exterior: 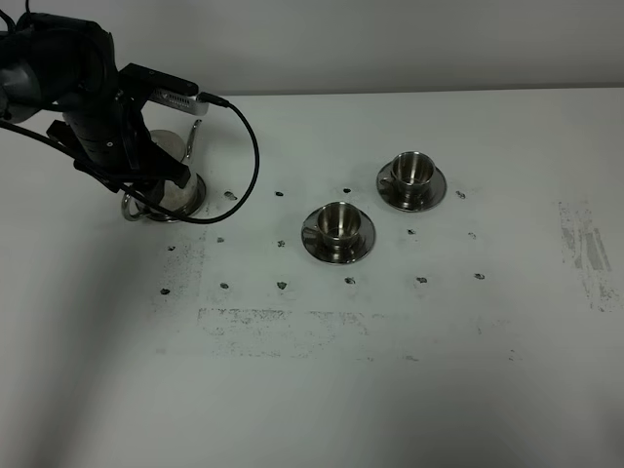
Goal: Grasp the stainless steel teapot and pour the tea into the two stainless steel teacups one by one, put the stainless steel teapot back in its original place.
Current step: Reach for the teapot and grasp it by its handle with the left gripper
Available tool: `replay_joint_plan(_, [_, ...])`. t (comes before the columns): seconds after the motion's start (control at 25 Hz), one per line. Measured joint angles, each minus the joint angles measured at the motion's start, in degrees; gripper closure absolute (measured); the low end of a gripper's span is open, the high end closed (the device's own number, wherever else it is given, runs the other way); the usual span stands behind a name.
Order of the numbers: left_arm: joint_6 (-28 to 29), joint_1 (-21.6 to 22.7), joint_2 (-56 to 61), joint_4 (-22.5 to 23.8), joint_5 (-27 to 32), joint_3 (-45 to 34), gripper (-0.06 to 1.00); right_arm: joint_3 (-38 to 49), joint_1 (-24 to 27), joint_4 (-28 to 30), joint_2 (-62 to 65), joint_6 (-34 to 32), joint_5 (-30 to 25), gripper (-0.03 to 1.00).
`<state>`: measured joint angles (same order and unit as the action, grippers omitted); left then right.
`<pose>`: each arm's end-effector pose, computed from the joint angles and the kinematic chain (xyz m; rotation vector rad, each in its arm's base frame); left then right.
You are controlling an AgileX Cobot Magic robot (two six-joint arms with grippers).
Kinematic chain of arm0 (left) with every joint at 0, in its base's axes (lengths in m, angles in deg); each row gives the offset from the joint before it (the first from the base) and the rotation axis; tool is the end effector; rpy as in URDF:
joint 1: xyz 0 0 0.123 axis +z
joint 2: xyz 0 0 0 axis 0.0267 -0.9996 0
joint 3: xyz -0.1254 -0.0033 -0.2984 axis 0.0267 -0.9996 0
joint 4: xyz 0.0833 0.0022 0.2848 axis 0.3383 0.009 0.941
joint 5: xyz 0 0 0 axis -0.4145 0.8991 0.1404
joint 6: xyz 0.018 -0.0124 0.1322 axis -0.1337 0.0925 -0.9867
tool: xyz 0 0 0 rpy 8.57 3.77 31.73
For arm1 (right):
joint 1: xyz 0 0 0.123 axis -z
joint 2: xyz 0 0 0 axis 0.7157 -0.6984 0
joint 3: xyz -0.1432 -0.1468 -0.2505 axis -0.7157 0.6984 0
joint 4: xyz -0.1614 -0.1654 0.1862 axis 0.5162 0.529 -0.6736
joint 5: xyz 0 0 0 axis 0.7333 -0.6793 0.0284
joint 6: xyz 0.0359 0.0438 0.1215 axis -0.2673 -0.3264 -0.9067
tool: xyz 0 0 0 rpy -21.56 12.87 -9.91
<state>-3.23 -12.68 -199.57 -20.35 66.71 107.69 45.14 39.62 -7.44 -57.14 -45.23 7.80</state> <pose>0.5262 -0.0958 0.1403 0.5685 2.8210 0.0867 0.0229 0.0228 0.2811 -0.2909 2.0553 0.1705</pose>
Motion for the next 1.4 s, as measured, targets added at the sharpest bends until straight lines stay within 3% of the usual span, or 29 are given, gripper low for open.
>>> replay_joint_plan(1.4, [1.4,0.0,-1.1,1.1,0.5,0.6,0.43,0.0,0.0,0.0,0.0,0.0,0.0,0.51])
